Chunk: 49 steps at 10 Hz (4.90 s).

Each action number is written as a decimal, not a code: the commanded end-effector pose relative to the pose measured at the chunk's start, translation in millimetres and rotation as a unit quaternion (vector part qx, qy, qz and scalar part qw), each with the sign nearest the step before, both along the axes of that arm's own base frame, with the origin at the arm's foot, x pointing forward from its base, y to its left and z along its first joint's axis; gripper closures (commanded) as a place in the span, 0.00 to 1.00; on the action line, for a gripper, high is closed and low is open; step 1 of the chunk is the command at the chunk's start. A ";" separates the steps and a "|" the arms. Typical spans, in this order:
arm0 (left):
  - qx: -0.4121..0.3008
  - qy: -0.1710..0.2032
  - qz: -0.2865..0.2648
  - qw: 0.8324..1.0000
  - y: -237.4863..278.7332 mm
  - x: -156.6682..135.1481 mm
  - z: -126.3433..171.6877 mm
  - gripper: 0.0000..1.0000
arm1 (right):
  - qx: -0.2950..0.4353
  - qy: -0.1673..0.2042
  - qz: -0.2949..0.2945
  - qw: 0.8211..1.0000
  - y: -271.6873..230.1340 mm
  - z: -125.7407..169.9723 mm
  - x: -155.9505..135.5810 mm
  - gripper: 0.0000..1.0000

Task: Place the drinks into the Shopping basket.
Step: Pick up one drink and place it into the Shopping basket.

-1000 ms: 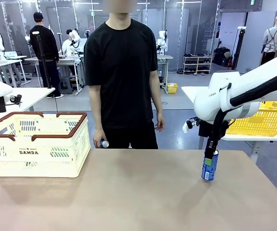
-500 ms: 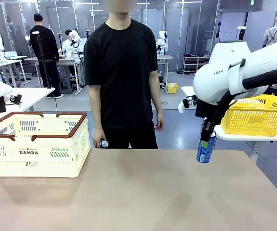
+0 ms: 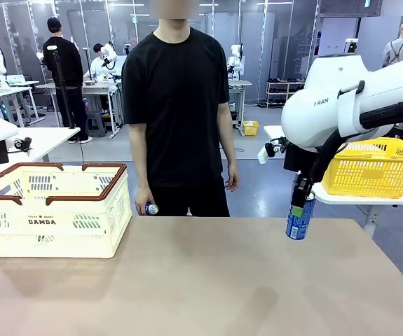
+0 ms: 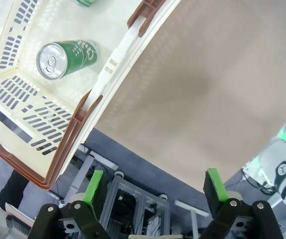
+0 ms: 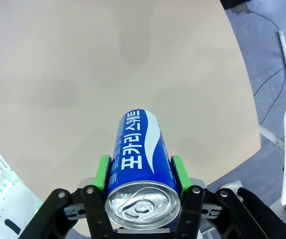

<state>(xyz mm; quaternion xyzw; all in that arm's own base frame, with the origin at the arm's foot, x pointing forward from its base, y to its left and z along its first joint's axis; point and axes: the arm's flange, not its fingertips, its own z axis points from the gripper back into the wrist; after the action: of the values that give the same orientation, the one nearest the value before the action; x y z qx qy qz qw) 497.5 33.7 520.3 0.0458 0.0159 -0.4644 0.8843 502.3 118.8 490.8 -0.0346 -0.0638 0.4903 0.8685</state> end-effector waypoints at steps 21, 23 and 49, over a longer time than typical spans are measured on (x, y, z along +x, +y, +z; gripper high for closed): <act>-0.006 -0.003 0.009 1.000 -1.2 -1.9 2.6 0.02 | 0.000 0.052 0.231 0.971 257.1 -96.9 -42.2 0.42; -0.006 -0.003 0.009 1.000 -1.2 -1.9 2.6 0.02 | 0.000 0.052 0.232 0.971 258.9 -99.1 -41.0 0.42; -0.006 -0.003 0.009 1.000 -1.2 -1.9 2.6 0.02 | -0.012 0.032 0.210 0.977 163.5 -68.5 -46.2 0.00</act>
<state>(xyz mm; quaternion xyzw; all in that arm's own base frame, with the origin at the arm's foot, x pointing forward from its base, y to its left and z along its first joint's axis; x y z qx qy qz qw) 497.5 33.8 520.5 0.0458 0.0158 -0.4643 0.8844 469.7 309.0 419.3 -0.0235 -0.0200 0.6619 0.7489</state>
